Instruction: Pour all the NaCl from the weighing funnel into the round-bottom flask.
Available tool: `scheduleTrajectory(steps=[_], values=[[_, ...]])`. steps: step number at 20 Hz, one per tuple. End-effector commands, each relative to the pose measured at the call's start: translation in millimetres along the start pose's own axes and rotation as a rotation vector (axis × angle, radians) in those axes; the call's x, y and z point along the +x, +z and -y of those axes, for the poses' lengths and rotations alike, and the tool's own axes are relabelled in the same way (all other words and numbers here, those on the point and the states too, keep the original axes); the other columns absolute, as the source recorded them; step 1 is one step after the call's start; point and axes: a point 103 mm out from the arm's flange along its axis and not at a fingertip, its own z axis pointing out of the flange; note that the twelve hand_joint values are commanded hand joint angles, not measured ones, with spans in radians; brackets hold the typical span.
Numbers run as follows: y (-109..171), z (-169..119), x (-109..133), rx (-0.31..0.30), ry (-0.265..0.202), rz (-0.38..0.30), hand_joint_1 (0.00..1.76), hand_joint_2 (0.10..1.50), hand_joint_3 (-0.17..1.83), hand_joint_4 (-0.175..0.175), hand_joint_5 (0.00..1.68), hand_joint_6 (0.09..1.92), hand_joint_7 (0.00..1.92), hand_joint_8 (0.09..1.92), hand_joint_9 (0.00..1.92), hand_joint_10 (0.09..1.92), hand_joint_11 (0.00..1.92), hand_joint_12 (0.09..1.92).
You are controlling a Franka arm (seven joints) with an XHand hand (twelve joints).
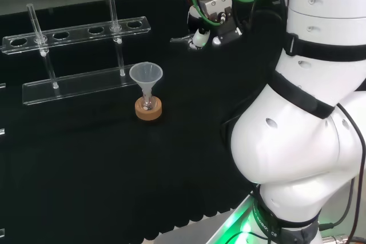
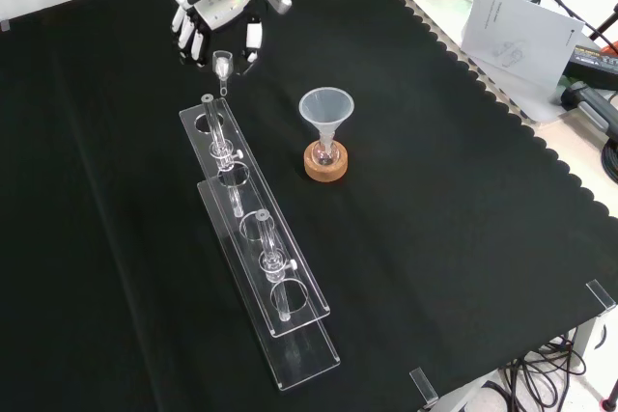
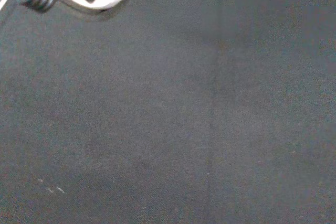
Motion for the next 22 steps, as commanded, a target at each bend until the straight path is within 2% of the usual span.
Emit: scheduleTrajectory(steps=[1,8,14,22], values=[[-19,31,-3,-0.018,0.033,0.032,1.11,0.67,0.68,0.175,1.22,0.78,0.68,0.64,0.94,0.41,0.67,1.16],[-43,65,2,-0.03,0.052,0.055,1.11,0.66,0.68,0.175,1.22,0.77,0.68,0.64,0.94,0.41,0.67,1.16],[-63,101,22,-0.04,0.062,0.096,1.11,0.67,0.68,0.175,1.22,0.77,0.68,0.64,0.94,0.41,0.67,1.16],[-75,148,53,-0.031,0.073,0.137,1.11,0.67,0.68,0.175,1.23,0.77,0.68,0.64,0.94,0.41,0.67,1.16]])
